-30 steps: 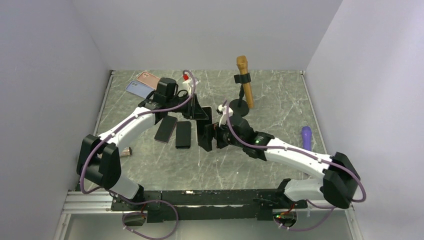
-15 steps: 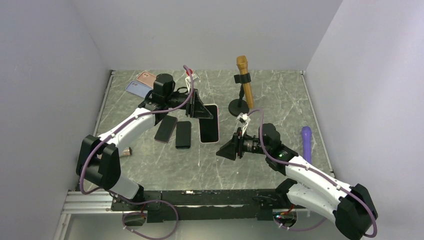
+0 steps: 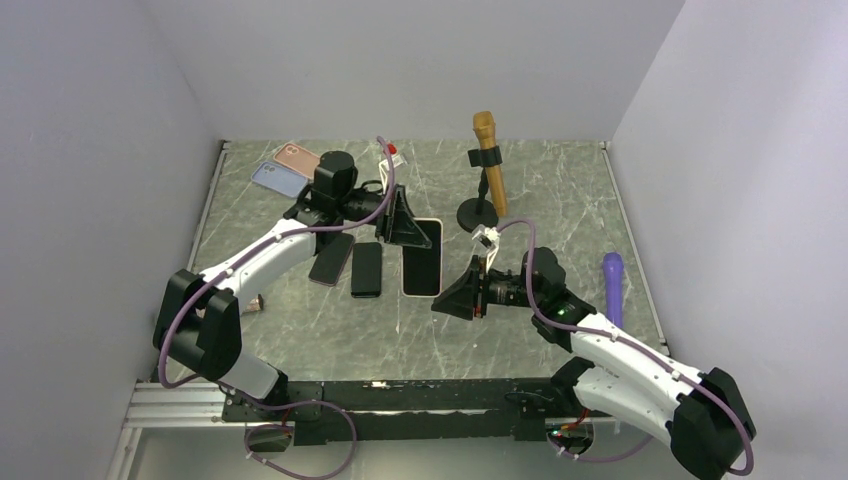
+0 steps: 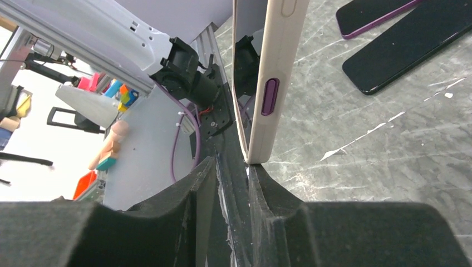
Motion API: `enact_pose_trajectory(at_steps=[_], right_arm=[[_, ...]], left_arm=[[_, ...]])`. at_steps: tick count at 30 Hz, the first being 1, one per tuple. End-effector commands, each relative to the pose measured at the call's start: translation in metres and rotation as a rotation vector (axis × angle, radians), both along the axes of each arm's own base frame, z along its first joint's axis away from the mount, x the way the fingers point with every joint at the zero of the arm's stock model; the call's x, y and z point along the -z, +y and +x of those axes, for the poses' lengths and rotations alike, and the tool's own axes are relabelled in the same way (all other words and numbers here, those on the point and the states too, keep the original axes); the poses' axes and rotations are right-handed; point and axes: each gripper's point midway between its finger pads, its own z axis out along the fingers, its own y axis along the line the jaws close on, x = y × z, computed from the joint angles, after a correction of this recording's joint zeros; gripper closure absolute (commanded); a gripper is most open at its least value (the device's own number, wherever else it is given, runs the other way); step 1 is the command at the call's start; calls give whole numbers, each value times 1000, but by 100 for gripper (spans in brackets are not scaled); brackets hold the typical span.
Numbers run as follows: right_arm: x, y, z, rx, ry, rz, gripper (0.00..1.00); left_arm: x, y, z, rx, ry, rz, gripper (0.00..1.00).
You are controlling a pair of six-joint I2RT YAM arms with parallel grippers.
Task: Take the phone out of the phone case
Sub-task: Pick up the phone at the center of the board.
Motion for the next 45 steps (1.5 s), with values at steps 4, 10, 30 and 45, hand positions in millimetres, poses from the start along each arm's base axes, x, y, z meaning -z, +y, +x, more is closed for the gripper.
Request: enact_pose_trajectory(at_steps=[4, 10, 30, 45], right_arm=[[-25, -1, 5, 24, -96, 36, 66], [-20, -4, 7, 48, -81, 3, 61], [-34, 4, -18, -143, -187, 60, 78], [-106, 30, -60, -436, -600, 101, 100]], left_arm=[[-28, -1, -24, 98, -100, -70, 100], [-27, -2, -25, 95, -111, -66, 100], [-45, -2, -48, 165, -13, -101, 100], [-100, 35, -109, 164, 441, -344, 100]])
